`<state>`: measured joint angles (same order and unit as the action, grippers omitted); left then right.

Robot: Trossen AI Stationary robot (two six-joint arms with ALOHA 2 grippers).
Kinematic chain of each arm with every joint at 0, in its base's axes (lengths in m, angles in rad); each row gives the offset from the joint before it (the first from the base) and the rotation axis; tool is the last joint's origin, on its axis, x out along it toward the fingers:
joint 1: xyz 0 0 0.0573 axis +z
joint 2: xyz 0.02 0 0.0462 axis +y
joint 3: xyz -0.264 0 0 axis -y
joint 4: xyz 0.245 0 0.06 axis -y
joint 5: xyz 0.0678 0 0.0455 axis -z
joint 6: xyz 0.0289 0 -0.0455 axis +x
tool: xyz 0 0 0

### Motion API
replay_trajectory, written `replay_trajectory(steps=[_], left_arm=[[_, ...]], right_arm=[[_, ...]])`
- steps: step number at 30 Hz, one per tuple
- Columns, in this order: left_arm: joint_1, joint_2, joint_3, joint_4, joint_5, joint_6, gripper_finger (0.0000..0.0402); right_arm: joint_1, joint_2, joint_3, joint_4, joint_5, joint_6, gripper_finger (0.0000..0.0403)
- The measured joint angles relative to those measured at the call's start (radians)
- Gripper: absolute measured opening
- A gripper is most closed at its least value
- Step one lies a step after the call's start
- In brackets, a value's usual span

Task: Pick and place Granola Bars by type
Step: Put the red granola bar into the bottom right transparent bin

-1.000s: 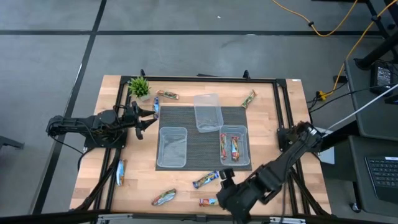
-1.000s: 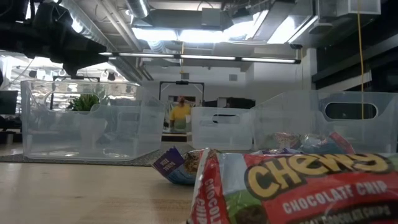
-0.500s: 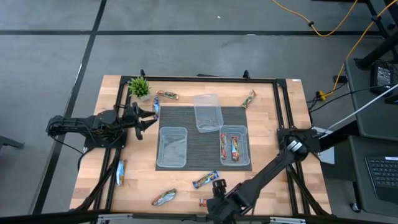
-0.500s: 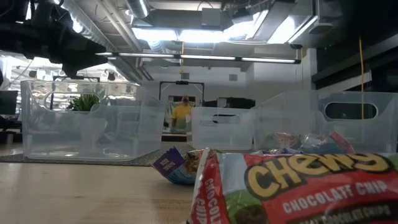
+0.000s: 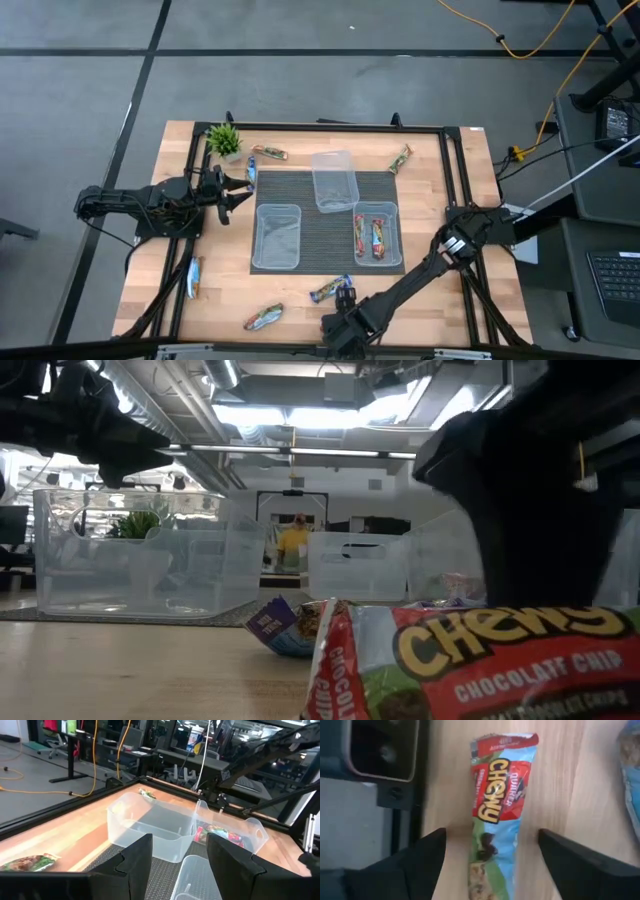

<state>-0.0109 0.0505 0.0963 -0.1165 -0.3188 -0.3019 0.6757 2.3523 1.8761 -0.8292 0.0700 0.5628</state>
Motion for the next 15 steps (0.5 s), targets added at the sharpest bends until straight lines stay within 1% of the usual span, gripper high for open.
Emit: replay_trajectory(steps=[2, 4, 6, 10, 11, 12, 15], left_arm=[[0.000, 0.000, 0.000, 0.000, 0.012, -0.003, 0.0180], [0.000, 0.000, 0.000, 0.000, 0.035, -0.004, 0.0180], [0.000, 0.000, 0.000, 0.000, 0.051, -0.004, 0.0180], [0.000, 0.000, 0.000, 0.003, 0.055, -0.018, 0.0180], [0.000, 0.000, 0.000, 0.007, 0.055, -0.021, 0.0180], [0.000, 0.000, 0.000, 0.010, 0.055, -0.023, 0.0180], [0.000, 0.000, 0.000, 0.014, 0.055, -0.026, 0.0180]], right_arm=[[-0.001, 0.003, 0.001, -0.017, 0.008, 0.012, 0.0286], [-0.003, 0.003, 0.002, -0.038, 0.036, 0.028, 0.0242], [-0.006, -0.003, 0.000, -0.084, 0.061, 0.028, 0.0186], [-0.021, -0.025, -0.004, -0.148, 0.039, -0.020, 0.0047], [-0.023, -0.037, -0.004, -0.158, 0.024, -0.037, 0.0028], [-0.025, -0.053, -0.004, -0.180, 0.019, -0.045, 0.0024], [-0.029, -0.117, -0.004, -0.289, 0.015, -0.046, 0.0037]])
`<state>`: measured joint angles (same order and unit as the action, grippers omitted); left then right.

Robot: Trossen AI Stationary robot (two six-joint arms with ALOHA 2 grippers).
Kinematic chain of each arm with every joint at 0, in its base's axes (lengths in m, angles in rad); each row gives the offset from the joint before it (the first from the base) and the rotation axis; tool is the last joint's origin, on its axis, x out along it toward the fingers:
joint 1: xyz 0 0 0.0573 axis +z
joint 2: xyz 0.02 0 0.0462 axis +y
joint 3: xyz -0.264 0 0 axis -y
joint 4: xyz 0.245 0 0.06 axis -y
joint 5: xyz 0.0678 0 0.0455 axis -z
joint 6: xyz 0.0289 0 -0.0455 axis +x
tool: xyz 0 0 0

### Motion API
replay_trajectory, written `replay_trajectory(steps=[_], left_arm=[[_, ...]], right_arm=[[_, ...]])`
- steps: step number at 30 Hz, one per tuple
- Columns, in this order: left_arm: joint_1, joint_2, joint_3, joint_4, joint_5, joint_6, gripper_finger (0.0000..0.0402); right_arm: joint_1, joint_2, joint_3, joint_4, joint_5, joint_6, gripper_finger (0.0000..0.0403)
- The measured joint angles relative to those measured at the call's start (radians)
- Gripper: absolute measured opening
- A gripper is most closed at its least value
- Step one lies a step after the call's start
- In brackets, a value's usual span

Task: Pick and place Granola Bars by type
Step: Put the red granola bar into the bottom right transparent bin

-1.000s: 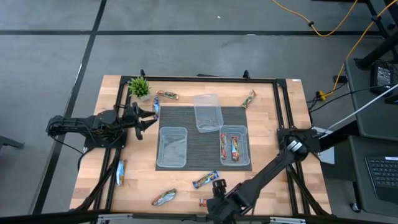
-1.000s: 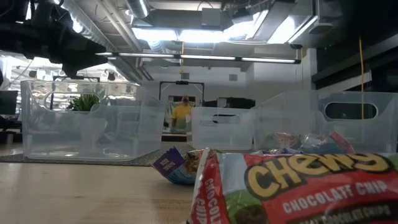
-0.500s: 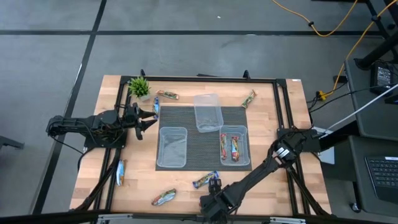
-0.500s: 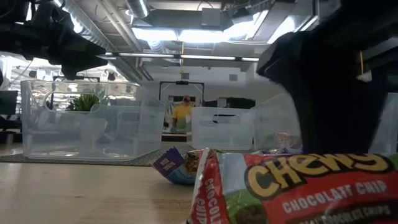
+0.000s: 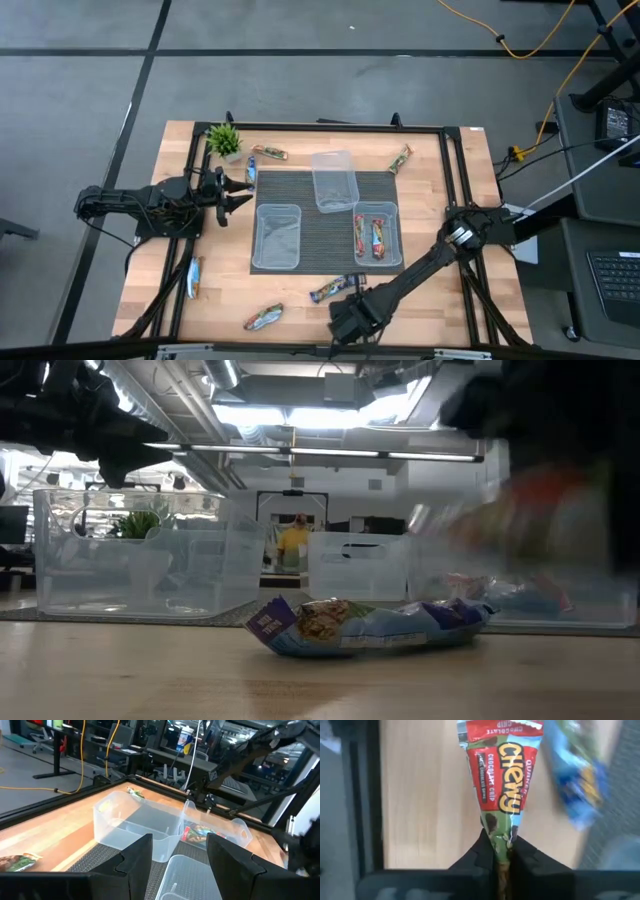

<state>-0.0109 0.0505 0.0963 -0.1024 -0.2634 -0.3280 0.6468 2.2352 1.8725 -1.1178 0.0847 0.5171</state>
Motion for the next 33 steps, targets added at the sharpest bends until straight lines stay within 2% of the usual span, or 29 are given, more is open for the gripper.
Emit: replay_trajectory(steps=[4, 8, 12, 16, 20, 23, 27, 33], left_arm=[[0.000, 0.000, 0.000, 0.002, 0.000, -0.003, 0.0180], [0.000, 0.000, 0.000, 0.002, 0.000, -0.003, 0.0180], [0.000, 0.000, 0.000, 0.001, -0.003, -0.002, 0.0180], [0.000, 0.000, 0.000, 0.000, -0.004, -0.002, 0.0180], [0.000, 0.000, 0.000, -0.002, -0.004, 0.000, 0.0180], [0.000, 0.000, 0.000, -0.003, -0.004, 0.000, 0.0180], [0.000, 0.000, 0.000, -0.009, -0.005, 0.001, 0.0180], [0.000, 0.000, 0.000, -0.031, -0.007, 0.024, 0.0180]], right_arm=[[0.001, -0.152, 0.000, -0.160, 0.051, 0.070, 0.0026], [0.025, -0.363, 0.001, -0.249, 0.130, 0.333, 0.0019], [0.079, -0.571, 0.003, -0.267, 0.279, 0.607, 0.0034], [0.125, -0.704, 0.004, -0.265, 0.390, 0.648, 0.0031], [0.117, -0.769, 0.004, -0.273, 0.424, 0.596, 0.0019], [0.051, -0.791, 0.004, -0.353, 0.456, 0.638, 0.0022], [-0.107, -0.796, -0.001, -0.458, 0.451, 0.724, 0.0039], [-0.330, -0.768, -0.013, -0.444, 0.293, 0.590, 0.0023]])
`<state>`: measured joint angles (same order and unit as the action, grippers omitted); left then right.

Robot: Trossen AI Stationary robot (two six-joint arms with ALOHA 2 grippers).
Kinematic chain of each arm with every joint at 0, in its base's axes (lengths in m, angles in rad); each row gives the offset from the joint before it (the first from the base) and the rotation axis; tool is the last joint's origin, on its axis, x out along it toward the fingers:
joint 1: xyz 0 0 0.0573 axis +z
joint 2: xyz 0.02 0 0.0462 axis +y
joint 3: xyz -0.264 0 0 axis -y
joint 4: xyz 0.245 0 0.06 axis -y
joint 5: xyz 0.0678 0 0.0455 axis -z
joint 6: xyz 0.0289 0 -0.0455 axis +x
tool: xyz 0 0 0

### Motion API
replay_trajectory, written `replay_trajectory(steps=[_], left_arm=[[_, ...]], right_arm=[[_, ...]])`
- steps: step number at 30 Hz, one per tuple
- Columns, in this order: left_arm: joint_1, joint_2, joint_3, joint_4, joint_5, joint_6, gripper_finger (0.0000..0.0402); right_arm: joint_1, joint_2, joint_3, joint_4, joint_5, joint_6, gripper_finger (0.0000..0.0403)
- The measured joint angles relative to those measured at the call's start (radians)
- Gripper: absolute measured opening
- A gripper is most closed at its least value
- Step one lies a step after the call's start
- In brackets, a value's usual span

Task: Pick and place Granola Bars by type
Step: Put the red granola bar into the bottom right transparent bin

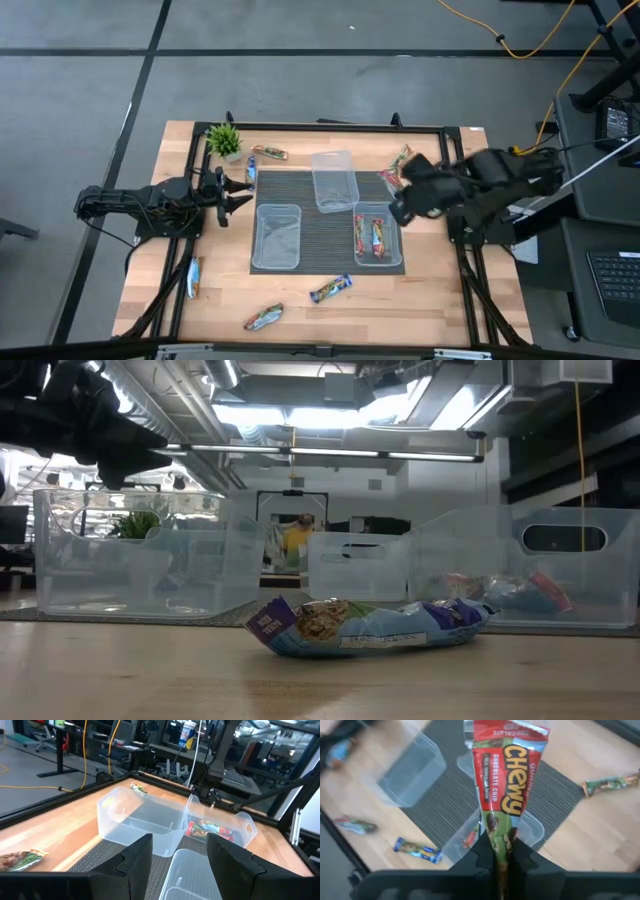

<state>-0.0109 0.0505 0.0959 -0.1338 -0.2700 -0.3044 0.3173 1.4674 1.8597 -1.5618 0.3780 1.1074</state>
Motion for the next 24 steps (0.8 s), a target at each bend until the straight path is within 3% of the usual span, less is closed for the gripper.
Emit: replay_trajectory(steps=[7, 13, 19, 24], left_arm=[[0.000, 0.000, 0.000, -0.011, 0.022, 0.004, 0.0180], [0.000, 0.000, 0.000, -0.019, 0.067, 0.027, 0.0180], [0.000, 0.000, 0.000, -0.028, 0.087, 0.044, 0.0180], [0.000, 0.000, 0.000, -0.032, 0.089, 0.056, 0.0180]], right_arm=[[-0.031, 0.098, -0.008, -0.005, -0.049, 0.012, 0.0034], [-0.037, 0.201, -0.216, 0.017, -0.119, 0.040, 0.0035], [-0.059, 0.214, -0.422, 0.309, -0.144, 0.066, 0.0018], [-0.097, 0.211, -0.525, 0.415, -0.201, 0.072, 0.0044]])
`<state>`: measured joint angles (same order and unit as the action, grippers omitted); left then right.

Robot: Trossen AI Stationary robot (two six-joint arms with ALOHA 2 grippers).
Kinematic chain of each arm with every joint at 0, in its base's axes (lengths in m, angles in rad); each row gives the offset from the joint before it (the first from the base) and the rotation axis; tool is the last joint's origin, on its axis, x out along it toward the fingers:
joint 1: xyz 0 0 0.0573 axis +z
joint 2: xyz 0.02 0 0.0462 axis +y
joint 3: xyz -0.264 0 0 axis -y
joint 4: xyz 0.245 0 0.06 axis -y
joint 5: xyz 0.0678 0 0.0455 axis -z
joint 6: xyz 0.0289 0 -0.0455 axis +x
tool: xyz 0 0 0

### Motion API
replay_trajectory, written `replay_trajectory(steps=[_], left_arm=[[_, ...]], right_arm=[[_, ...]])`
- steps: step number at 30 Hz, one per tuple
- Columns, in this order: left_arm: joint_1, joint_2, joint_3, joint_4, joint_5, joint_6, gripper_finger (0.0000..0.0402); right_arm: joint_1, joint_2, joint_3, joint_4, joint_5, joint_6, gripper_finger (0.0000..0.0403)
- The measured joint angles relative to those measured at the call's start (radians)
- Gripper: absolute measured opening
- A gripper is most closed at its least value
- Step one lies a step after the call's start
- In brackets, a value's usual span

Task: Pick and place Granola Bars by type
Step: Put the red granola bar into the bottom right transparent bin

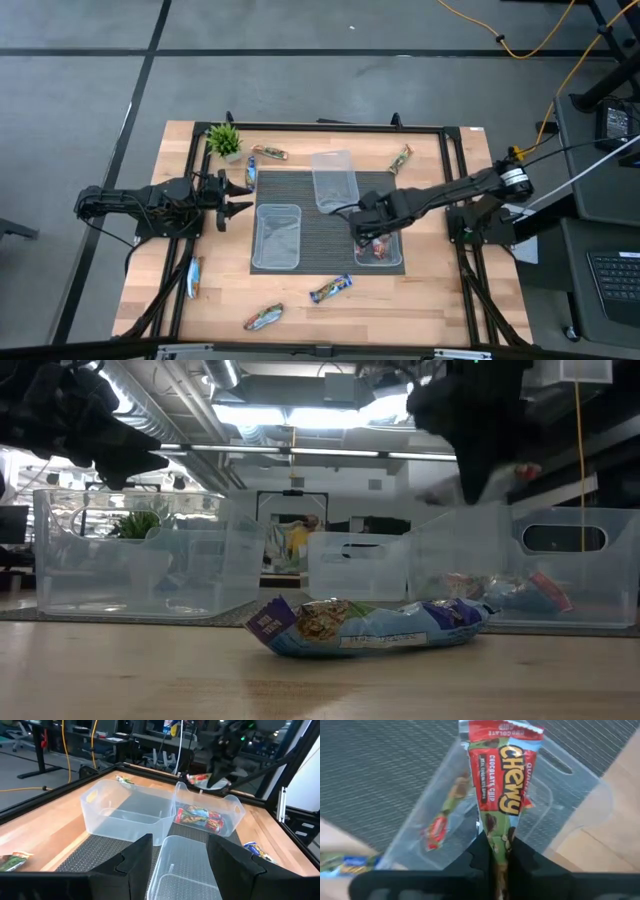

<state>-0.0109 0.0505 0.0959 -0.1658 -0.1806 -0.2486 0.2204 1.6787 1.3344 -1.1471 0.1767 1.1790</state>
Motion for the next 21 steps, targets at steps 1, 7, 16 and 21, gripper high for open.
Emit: replay_trajectory(steps=[1, 7, 16, 21], left_arm=[[0.000, 0.000, 0.000, 0.000, 0.000, 0.000, 0.0180], [0.000, 0.000, 0.000, -0.005, 0.000, -0.007, 0.0180], [0.000, 0.000, 0.000, -0.024, -0.003, 0.000, 0.0180], [0.000, 0.000, 0.000, -0.009, 0.002, -0.002, 0.0180]], right_arm=[[-0.005, 0.000, -0.013, 0.000, -0.003, 0.006, 0.0047], [-0.026, -0.004, -0.047, 0.013, -0.058, 0.015, 0.0037], [-0.028, -0.005, 0.041, -0.016, -0.026, -0.011, 0.0116], [-0.029, -0.005, 0.133, -0.104, 0.013, -0.008, 0.0198]])
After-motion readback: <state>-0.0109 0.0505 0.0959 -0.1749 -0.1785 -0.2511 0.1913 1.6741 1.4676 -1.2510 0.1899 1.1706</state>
